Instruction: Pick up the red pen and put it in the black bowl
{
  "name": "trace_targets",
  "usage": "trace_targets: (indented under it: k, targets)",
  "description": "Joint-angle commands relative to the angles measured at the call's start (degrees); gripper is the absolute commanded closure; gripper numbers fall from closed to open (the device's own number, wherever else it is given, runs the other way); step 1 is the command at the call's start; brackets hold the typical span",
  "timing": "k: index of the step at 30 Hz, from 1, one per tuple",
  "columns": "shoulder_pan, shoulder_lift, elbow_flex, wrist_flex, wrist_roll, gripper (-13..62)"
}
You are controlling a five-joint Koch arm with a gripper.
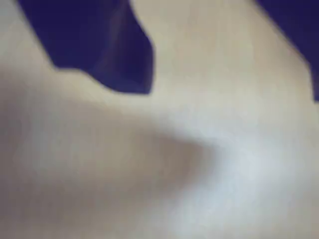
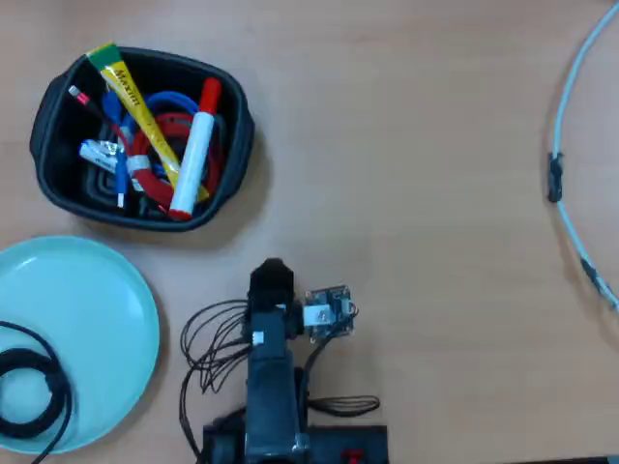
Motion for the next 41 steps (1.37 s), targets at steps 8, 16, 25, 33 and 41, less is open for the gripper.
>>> trace_targets:
  k: [8, 16, 25, 33, 41]
  targets:
    - [-0.9, 5.9, 8.2, -18.0, 3.3, 14.1]
    - [-1.5, 5.8, 23.6, -36.7, 3.5, 14.3]
    - [-1.1, 5.8, 31.2, -46.2, 3.3, 14.7]
    - [-1.2, 5.8, 34.1, -46.4, 3.3, 14.9]
    - [-1.0, 5.6, 35.9, -46.3, 3.3, 15.0]
